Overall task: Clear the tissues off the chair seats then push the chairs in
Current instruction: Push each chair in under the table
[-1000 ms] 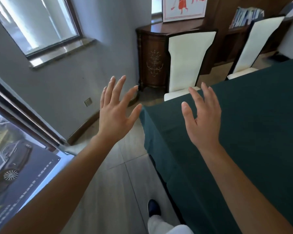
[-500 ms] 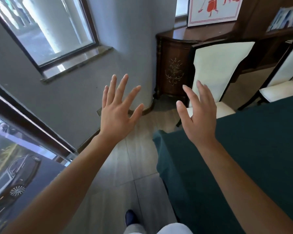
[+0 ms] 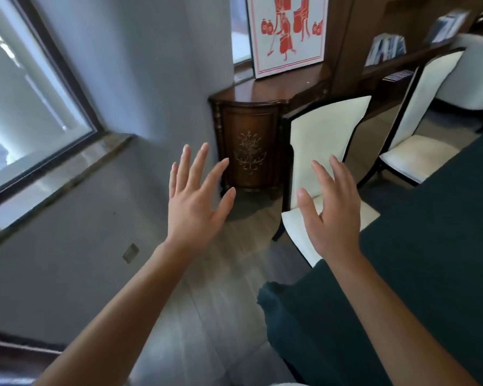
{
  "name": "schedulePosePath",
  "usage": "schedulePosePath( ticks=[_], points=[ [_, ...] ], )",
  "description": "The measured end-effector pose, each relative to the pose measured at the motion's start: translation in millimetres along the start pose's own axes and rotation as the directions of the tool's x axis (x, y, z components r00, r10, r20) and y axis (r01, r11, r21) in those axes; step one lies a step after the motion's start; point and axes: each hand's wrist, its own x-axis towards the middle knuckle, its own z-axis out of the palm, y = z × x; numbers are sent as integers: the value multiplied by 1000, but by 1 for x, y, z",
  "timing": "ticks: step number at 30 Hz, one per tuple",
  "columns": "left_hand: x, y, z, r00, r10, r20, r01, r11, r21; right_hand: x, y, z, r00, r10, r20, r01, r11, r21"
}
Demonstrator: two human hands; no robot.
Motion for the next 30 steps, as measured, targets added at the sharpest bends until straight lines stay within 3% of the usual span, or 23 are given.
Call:
schedulePosePath(
  ticks=[6,19,30],
  points=[
    [56,-22,48,992,116,54,-112,991,-76,39,21,36,995,68,-75,-72,995,-62],
    [187,-63,130,979,177,99,-164,978,-126,151,60,98,976,111,-186,-128,988,-83],
    [290,-102,216,943,316,105,-268,907,-324,218,74,139,923,273,-272,-336,915,-224]
  ],
)
